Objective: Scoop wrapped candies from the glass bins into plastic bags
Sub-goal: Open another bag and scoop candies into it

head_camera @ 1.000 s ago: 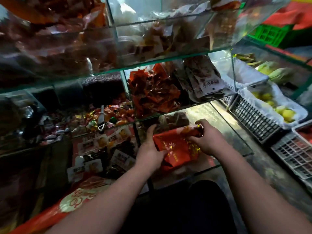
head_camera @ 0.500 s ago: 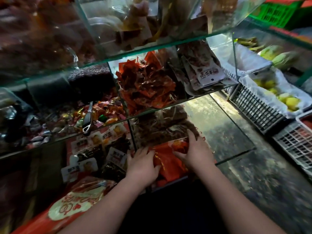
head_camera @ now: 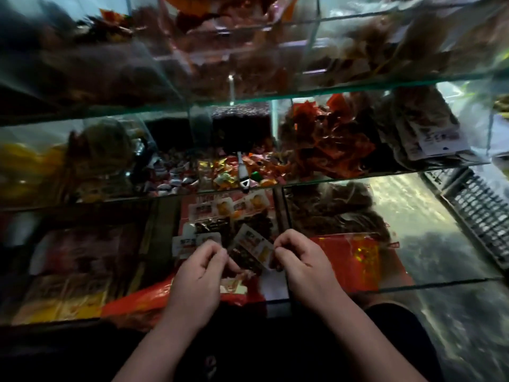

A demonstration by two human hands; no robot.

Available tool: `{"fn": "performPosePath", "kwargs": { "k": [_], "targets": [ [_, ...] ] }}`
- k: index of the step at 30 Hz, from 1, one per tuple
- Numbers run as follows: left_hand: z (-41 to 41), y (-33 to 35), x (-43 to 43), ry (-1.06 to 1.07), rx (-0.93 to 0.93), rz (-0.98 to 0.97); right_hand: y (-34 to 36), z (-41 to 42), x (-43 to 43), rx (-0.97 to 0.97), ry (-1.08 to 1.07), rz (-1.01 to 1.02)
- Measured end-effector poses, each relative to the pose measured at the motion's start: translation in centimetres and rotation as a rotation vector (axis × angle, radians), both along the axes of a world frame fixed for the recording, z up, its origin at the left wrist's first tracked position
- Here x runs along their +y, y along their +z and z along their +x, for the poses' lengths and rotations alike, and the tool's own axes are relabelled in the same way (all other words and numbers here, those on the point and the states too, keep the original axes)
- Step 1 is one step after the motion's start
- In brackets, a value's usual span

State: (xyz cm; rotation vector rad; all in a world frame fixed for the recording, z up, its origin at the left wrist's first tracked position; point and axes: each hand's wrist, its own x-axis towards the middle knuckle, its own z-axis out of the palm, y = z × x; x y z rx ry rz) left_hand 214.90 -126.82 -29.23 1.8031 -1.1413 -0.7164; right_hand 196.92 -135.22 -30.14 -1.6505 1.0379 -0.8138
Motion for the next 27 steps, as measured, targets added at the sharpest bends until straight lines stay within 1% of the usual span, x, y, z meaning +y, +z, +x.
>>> {"fn": "performPosePath", "kwargs": {
  "k": [2, 4, 7, 9, 11, 12, 13, 14, 16, 18, 20, 21, 24, 25, 26, 27],
  "targets": [
    [2.7, 0.4, 2.4, 0.084, -0.042, -0.032, 0.0, 2.7, 1.3, 0.07, 0.106, 0.022],
    [5.3, 0.0, 4.5, 0.164, -0.134, -0.025, 0.0, 4.9, 2.3, 0.278, 0.181, -0.031],
    [8.4, -1.1, 6.8, 0.234, -0.403, -0.027, 0.1, 7.2, 3.4, 0.62, 0.288, -0.224],
    [9.4, -1.8, 7.9, 0.234, -0.531, -0.052, 0.0, 8.2, 3.9, 0.76, 0.367, -0.29],
    [9.9, -2.4, 8.7, 0.264, -0.568, -0.06, -0.6, 9.0, 4.2, 0.863, 0.416, -0.291],
    [10.1, -2.8, 8.9, 0.283, -0.569, -0.024, -0.9, 9.3, 4.2, 0.909, 0.421, -0.284],
    [10.4, -3.2, 9.0, 0.283, -0.561, 0.053, -1.1, 9.4, 4.3, 0.952, 0.416, -0.275],
    [10.7, -3.7, 9.0, 0.253, -0.538, 0.173, -1.3, 9.4, 4.3, 0.99, 0.408, -0.259],
    [11.3, -4.1, 9.2, 0.096, -0.485, 0.41, -1.5, 9.1, 4.2, 1.031, 0.411, -0.232],
    [12.2, -4.2, 9.3, -0.051, -0.41, 0.484, -1.6, 8.6, 3.9, 1.024, 0.436, -0.226],
    [12.9, -3.8, 9.0, -0.112, -0.355, 0.464, -1.4, 8.0, 3.1, 0.995, 0.453, -0.235],
    [13.0, -3.4, 8.7, -0.109, -0.327, 0.459, -1.0, 7.7, 2.6, 0.979, 0.456, -0.24],
    [12.7, -1.7, 7.0, 0.05, -0.348, 0.414, 0.6, 7.3, 0.8, 0.932, 0.416, -0.221],
    [12.4, -1.4, 6.3, 0.096, -0.388, 0.379, 1.2, 7.2, 0.1, 0.926, 0.4, -0.216],
    [12.1, -1.4, 5.7, 0.126, -0.419, 0.312, 1.8, 7.1, -0.4, 0.903, 0.371, -0.212],
    [11.4, -1.1, 5.3, 0.167, -0.408, 0.215, 2.3, 7.0, -0.8, 0.851, 0.318, -0.206]
  ]
}}
